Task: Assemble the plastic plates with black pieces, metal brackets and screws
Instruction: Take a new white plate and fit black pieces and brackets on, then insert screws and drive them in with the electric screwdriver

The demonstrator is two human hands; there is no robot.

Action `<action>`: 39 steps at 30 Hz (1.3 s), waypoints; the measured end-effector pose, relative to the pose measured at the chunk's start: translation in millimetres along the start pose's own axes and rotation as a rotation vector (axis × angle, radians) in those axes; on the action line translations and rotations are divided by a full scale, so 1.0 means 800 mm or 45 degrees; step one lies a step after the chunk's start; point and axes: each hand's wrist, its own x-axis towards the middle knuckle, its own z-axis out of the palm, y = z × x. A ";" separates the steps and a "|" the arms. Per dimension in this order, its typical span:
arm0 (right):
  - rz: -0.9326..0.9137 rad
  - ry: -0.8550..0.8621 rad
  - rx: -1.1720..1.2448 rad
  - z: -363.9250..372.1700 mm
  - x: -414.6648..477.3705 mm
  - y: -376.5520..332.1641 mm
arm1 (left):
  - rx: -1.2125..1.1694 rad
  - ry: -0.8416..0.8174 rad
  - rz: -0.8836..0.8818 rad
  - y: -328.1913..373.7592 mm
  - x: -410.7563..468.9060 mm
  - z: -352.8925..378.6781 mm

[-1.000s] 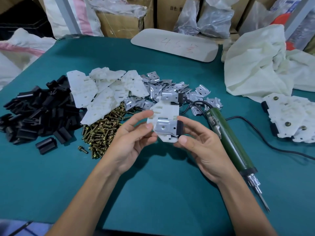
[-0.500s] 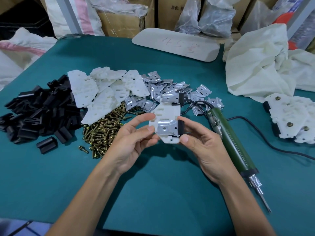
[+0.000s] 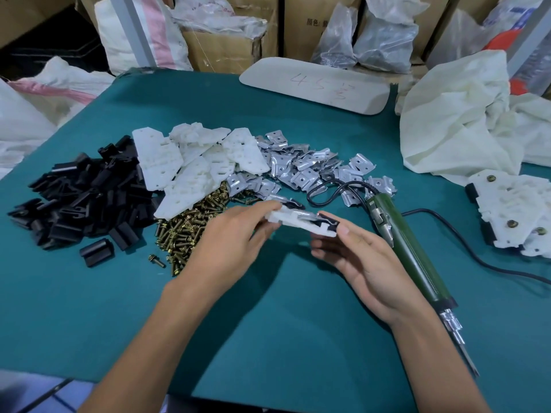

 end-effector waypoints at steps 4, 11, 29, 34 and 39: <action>0.021 0.149 -0.029 0.001 0.004 0.001 | 0.124 0.138 0.215 0.010 0.013 -0.014; -0.149 0.268 -0.077 -0.003 0.005 -0.005 | 0.207 -0.011 0.268 0.041 -0.001 -0.045; -0.499 0.152 -0.962 0.022 0.000 -0.030 | 0.086 -0.279 -0.043 0.005 0.016 -0.002; -0.412 -0.116 -1.456 0.084 0.046 -0.024 | 0.388 -0.149 -0.307 -0.058 0.005 -0.047; -0.306 -0.382 -1.907 0.141 0.094 0.003 | 0.407 -0.193 -0.450 -0.067 -0.001 -0.035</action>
